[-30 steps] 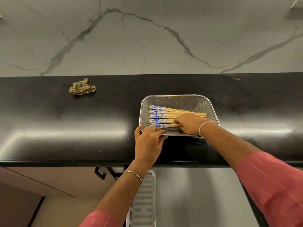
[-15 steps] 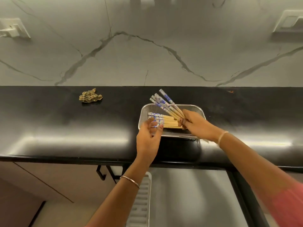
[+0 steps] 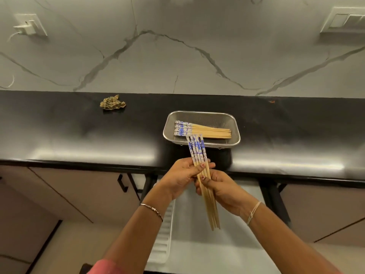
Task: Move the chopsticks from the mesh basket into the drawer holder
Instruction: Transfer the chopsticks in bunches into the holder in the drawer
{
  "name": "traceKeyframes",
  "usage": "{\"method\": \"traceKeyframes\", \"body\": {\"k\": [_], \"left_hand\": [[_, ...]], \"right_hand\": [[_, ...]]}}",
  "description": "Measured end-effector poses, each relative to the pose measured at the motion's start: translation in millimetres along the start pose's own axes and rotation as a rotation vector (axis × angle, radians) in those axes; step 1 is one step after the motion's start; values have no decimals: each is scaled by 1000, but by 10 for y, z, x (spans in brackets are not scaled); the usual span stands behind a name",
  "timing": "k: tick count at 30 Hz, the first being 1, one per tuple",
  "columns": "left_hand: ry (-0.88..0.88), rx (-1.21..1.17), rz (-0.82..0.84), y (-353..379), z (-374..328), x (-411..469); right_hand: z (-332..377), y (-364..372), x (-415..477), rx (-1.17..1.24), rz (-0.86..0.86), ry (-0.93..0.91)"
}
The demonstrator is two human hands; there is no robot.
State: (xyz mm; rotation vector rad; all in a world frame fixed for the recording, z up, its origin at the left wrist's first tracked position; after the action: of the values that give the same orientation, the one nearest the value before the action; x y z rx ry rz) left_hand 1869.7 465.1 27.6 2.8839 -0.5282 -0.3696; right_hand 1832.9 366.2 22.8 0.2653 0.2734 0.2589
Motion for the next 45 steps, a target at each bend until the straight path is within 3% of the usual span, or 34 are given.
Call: {"method": "traceKeyframes", "body": {"k": [12,20,28,38,45], "left_hand": [[-132,22,-129,-193,398,-358],[-191,-25,-166,-461,562,-379],[-230,-70,-90,-708,554,-364],[-243,-91,-122,-917,599,-360],[-344,-31,-160,-933,1114,-701]], "right_hand": [[-854,143,-465,-83,166,352],[-1272,233,-541,-60,210,455],[-1416,428,-339,5,218,482],[-1489,554,-187,0,214,496],[-1671,616,-126,5,167,514]]}}
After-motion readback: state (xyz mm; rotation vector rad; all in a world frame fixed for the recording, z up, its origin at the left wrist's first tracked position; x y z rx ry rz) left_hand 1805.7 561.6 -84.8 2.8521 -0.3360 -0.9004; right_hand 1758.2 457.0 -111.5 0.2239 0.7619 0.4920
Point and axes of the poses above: each hand's wrist, its own x-axis towards the middle knuckle, its own y-axis out of the palm, z = x × y, the point moved 6 cm from there along x, towards the middle knuckle, and after that the axes turned 4 degrees about -z, right-handed, at the moved point
